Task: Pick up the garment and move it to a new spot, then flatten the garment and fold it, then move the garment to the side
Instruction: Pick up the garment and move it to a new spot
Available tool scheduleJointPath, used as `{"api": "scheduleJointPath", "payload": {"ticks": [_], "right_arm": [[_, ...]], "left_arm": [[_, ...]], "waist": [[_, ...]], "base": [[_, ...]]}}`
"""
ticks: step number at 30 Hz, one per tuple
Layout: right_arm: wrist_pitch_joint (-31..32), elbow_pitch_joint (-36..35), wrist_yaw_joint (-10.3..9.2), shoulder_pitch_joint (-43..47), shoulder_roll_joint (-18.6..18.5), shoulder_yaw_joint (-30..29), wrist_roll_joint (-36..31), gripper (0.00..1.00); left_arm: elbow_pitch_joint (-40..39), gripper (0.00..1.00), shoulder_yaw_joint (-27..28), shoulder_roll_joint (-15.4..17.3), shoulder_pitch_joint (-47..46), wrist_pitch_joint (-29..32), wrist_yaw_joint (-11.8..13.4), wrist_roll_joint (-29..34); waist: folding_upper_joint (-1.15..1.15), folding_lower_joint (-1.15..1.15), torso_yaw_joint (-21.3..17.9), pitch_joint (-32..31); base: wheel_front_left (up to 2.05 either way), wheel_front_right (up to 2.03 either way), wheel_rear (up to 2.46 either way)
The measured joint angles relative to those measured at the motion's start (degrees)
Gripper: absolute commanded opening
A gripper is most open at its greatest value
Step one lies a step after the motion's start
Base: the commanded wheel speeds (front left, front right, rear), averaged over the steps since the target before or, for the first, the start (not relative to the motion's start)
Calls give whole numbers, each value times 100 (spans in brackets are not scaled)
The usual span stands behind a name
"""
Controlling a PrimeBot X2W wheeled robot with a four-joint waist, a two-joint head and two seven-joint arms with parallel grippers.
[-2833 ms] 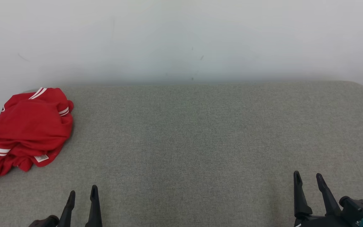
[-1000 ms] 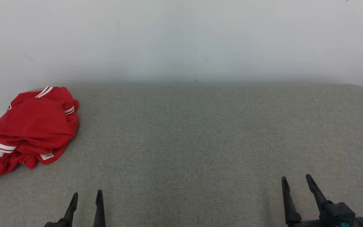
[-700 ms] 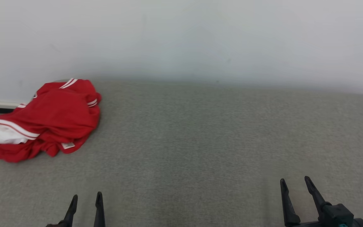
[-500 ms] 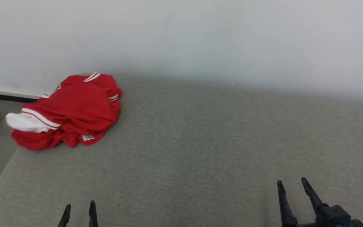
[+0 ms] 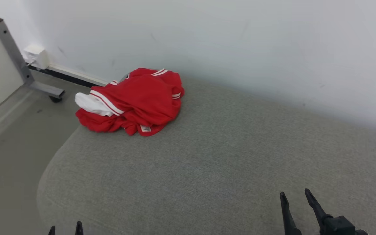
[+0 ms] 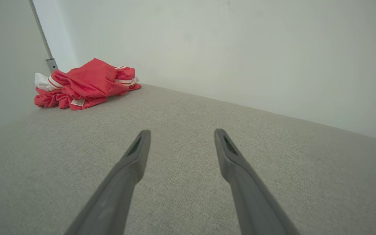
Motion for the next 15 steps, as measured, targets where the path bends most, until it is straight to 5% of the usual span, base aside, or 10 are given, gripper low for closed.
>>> {"api": "scheduleJointPath", "payload": {"ticks": [15], "right_arm": [[-23,328,0,-572,3,448,-8,100]], "left_arm": [[-531,100,441,-121,329,0,141,-145]], "waist": [[0,2,583,288]], "base": [[0,0,0]]}}
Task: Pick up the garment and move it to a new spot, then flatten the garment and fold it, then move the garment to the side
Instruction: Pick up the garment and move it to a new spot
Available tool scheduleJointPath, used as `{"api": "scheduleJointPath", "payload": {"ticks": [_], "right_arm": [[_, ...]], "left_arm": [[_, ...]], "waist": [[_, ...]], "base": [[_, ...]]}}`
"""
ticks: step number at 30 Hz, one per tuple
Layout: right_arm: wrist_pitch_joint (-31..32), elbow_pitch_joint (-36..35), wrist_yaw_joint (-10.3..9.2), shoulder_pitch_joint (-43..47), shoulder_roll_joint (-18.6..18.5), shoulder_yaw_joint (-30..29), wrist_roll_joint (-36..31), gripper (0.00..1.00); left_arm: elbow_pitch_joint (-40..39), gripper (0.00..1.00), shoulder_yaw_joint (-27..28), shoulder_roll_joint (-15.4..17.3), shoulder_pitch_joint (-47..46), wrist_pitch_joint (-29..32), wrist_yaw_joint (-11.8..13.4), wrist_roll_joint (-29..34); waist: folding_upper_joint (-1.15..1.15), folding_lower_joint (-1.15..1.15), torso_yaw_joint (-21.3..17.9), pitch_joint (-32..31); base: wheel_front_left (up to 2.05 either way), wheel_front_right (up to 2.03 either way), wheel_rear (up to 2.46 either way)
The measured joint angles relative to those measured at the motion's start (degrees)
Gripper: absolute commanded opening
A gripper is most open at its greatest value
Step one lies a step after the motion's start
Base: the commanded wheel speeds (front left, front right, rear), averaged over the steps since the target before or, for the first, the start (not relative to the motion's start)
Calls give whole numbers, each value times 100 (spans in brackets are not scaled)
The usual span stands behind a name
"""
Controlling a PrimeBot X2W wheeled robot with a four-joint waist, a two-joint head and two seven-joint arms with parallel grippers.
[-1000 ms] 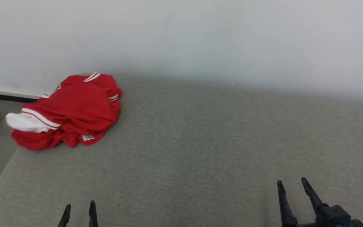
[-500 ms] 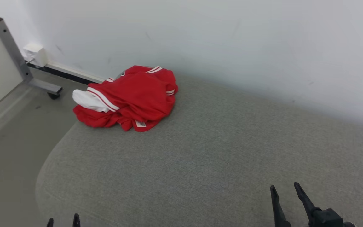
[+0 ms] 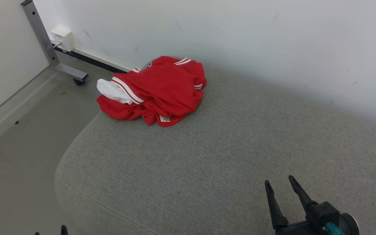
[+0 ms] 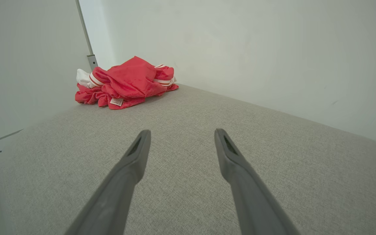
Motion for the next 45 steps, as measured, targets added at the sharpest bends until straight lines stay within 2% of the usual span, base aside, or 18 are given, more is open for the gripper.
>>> {"api": "scheduleJointPath", "payload": {"ticks": [10,13,18,20,28,36,39,45], "right_arm": [[-19,31,0,-2,0,-96,-21,100],[-21,-48,0,37,3,-199,-53,100],[57,-370,0,170,-2,-558,-250,100],[145,-587,0,152,-3,-572,-366,100],[369,-1195,0,-226,-10,-504,-656,100],[382,-1517,0,-597,-41,-443,-683,100],[347,-1566,0,-651,-41,-427,-682,100],[207,-1540,0,-834,-30,-342,-571,100]], "left_arm": [[96,100,-21,-29,-247,0,-25,-20],[238,100,-124,7,-634,24,-93,-66],[603,100,-378,143,-1728,422,-235,-312],[733,100,-383,238,-2141,533,-253,-439],[1416,100,-180,994,-3795,1198,-309,-1014],[1658,100,268,1624,-5104,2621,-348,-2590],[1675,100,488,1780,-5472,3137,-218,-2964],[1610,100,770,2203,-5833,4084,486,-3163]], "waist": [[0,0,29,53],[0,-1,32,116],[0,-1,34,342],[0,0,15,464],[0,-1,-338,1072],[1,0,-1002,1912],[1,1,-1271,2224],[1,-1,-1875,2729]], "base": [[0,0,0],[0,0,0],[0,0,0],[0,0,0],[0,0,0],[0,0,0],[0,0,0],[0,0,0]]}}
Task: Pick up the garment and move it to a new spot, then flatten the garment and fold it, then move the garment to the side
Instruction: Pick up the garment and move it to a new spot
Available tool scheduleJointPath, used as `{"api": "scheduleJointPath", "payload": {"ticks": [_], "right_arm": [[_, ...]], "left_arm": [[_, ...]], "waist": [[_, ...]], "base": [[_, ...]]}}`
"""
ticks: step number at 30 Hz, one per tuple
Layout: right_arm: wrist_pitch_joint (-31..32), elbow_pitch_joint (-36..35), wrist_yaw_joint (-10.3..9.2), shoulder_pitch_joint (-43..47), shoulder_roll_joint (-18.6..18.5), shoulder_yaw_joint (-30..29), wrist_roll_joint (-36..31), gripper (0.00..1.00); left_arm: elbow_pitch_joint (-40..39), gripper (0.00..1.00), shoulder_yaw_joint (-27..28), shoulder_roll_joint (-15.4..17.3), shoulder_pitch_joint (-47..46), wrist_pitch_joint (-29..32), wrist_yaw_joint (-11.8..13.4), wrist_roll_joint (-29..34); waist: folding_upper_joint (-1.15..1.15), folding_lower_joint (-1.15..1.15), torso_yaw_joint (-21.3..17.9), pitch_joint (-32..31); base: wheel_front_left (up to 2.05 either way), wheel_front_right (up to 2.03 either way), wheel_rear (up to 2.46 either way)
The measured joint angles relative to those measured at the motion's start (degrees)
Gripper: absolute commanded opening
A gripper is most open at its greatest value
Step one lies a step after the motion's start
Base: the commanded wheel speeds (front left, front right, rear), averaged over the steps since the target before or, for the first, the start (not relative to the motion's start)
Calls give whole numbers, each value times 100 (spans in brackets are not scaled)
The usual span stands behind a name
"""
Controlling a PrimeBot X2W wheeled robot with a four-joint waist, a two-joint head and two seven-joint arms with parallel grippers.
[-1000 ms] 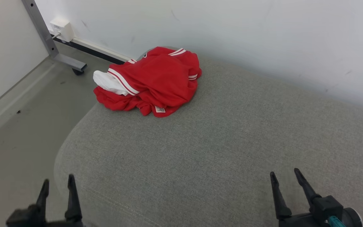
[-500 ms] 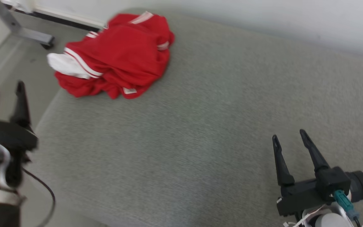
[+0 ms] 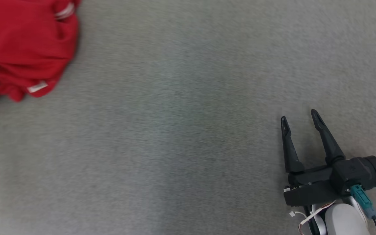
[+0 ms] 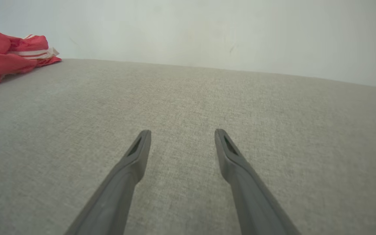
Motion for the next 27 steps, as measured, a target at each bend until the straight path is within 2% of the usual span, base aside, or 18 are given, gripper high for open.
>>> {"api": "scheduleJointPath", "payload": {"ticks": [4,11,22,23,24,27], "right_arm": [[-101,34,0,-69,18,58,88,100],[-211,37,2,-276,51,234,296,100],[-331,9,9,-464,89,310,524,100],[-334,13,9,-477,90,314,533,100],[-335,23,9,-485,90,318,547,100],[-335,71,9,-496,89,307,563,100]], "left_arm": [[-191,100,87,48,-168,464,271,-234],[-545,100,151,213,-267,865,630,-282],[-622,100,-135,617,-47,1465,1028,102],[-643,43,-145,643,-24,1452,1029,127],[-644,0,-137,644,-23,1437,1035,127],[-647,0,-156,646,-21,1357,1018,132]], "waist": [[0,0,-391,286],[-1,-1,-966,705],[-2,-2,-1522,1151],[-2,-2,-1542,1165],[-3,-2,-1552,1166],[-2,-2,-1541,1122]], "base": [[0,0,0],[0,0,0],[0,0,0],[0,0,0],[0,0,0],[0,0,0]]}}
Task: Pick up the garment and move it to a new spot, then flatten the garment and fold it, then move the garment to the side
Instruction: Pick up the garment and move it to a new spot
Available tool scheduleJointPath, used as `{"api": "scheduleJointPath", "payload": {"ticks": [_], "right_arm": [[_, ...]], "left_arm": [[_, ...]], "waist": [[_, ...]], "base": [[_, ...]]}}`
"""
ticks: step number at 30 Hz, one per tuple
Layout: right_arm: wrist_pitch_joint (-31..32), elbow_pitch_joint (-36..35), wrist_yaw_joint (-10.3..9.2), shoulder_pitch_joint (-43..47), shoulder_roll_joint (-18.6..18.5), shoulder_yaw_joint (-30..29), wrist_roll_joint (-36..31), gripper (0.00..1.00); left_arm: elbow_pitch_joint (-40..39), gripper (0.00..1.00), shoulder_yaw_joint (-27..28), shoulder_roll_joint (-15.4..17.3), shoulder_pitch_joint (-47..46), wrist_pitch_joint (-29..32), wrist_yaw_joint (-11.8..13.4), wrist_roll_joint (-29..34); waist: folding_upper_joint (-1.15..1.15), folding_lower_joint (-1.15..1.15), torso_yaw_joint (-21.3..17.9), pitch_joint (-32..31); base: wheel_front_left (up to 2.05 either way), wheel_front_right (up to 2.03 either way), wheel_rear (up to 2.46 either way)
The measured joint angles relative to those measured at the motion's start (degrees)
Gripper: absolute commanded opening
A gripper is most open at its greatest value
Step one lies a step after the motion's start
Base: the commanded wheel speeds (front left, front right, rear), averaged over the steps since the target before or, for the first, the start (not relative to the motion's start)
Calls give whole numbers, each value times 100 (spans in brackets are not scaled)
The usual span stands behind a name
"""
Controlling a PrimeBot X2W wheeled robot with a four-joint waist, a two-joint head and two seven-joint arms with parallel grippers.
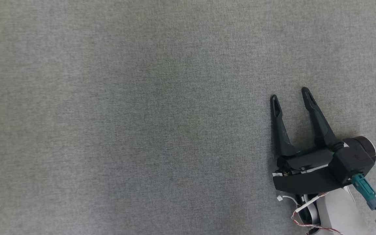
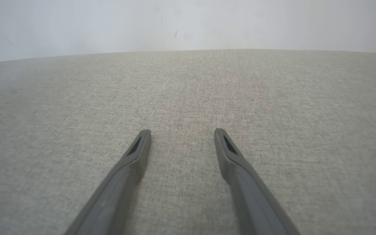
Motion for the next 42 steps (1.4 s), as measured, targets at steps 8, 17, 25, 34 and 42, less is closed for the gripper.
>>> {"api": "scheduleJointPath", "payload": {"ticks": [8,17,25,34,42], "right_arm": [[54,258,-7,78,-48,-58,68,100],[87,526,-8,452,-59,-82,275,100],[86,637,-8,710,-58,-22,476,100],[86,700,-8,1071,-58,-15,634,100],[86,672,-8,1215,-59,23,662,100]], "left_arm": [[19,0,18,35,-95,-297,-255,-34],[-185,0,-191,74,-716,-425,-554,-91],[-485,0,-776,-427,-1301,-353,-613,-94],[-681,0,-1553,-1352,-1808,-144,-706,-300],[-733,0,-2388,-2168,-1600,-52,-1028,-381]], "waist": [[2,1,143,-409],[2,1,393,-1299],[2,1,498,-2005],[1,0,326,-2779],[1,0,-285,-3042]], "base": [[0,0,0],[0,0,0],[0,0,0],[0,0,0],[0,0,0]]}}
